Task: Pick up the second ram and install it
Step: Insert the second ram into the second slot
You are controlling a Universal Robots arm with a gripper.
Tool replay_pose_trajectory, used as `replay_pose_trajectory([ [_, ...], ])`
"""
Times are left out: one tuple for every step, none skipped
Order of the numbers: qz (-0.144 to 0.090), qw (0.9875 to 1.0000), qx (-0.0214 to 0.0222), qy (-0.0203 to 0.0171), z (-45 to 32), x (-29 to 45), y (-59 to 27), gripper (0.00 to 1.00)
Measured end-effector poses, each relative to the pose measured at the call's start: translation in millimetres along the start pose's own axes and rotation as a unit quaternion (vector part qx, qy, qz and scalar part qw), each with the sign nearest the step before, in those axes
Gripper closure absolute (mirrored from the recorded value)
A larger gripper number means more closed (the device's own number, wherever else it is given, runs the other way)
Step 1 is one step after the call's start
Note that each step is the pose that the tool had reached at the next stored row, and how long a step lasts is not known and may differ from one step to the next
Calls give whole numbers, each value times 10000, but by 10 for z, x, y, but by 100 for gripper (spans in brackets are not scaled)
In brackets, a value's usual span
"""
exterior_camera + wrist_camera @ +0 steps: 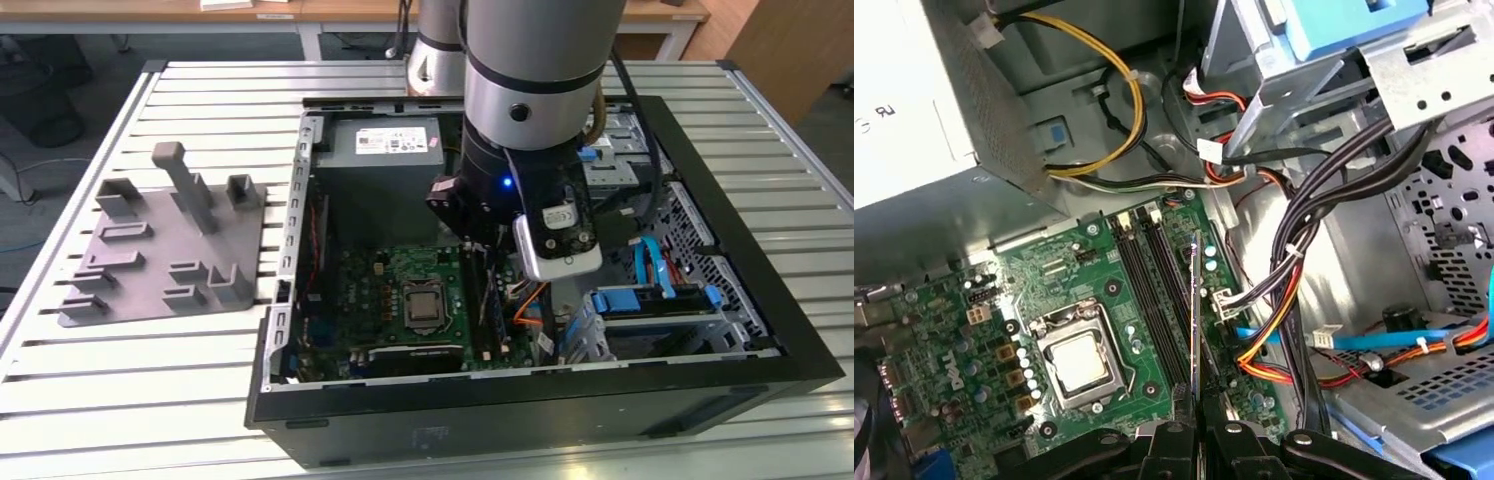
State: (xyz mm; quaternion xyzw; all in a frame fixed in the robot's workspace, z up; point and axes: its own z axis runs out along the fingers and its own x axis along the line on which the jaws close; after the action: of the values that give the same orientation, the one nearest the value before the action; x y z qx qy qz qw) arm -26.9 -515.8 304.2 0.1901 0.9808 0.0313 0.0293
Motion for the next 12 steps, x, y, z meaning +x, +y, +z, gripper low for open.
replay_pose_trajectory([
  [-6,10000,0,0,0,0,0,86],
  [-78,10000,-3,5,1,1,0,86],
  [-167,9999,-8,12,3,1,0,86],
  [-257,9997,-12,18,5,1,0,86],
  [-344,9994,-16,25,7,0,0,86],
  [-434,9991,-20,31,8,1,-1,86],
  [-531,9986,-24,38,10,1,0,86],
  [-621,9981,-28,45,12,1,-1,86],
  [-710,9975,-33,52,14,1,-1,86],
  [-800,9968,-36,58,15,1,-1,86],
  [-889,9960,-41,65,17,1,-1,86],
  [-978,9952,-45,71,20,1,-1,86],
])
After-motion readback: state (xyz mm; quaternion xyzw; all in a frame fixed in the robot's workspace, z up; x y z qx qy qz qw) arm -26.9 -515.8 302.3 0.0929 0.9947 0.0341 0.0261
